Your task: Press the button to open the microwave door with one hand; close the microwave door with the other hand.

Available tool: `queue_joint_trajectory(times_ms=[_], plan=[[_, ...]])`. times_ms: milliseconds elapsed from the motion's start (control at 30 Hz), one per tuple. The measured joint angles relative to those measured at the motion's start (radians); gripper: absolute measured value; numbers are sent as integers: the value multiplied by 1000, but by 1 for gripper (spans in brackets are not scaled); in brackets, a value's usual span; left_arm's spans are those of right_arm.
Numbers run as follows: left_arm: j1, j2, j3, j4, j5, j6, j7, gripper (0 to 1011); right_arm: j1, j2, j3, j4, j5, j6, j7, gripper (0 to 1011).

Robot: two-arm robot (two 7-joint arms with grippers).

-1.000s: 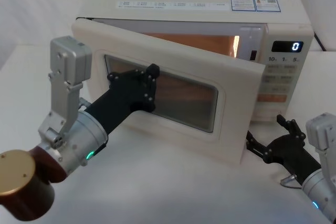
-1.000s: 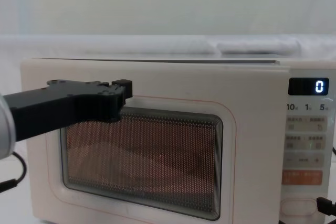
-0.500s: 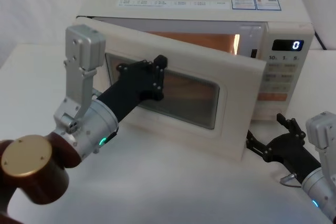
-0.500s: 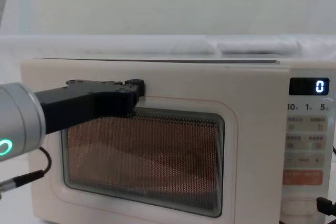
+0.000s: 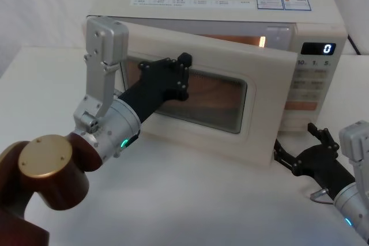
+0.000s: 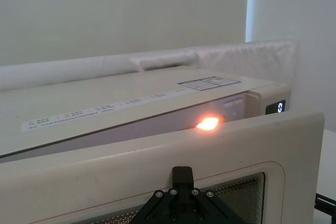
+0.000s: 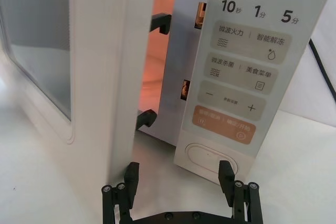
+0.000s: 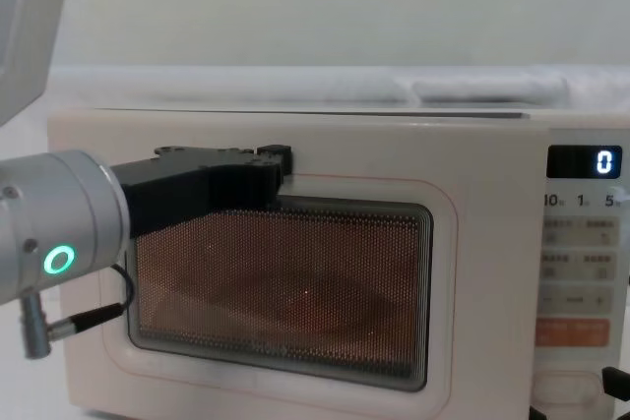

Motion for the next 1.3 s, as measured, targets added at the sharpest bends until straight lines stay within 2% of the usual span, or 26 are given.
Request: queue_joint_trajectory(times_ms=[333,700,1300], plan=[[-32,-48,-1,45,15,-7,36,0,-1,0,-4,0,0,-1,3,1001],[-57,-72,-7,79,37,-7,49,0,-1,-2,-6,0,-1,-1,6,1002],[-64,-114,-22,100,57,8,71,0,0,-1,-4,0,0,-1,4,1002]])
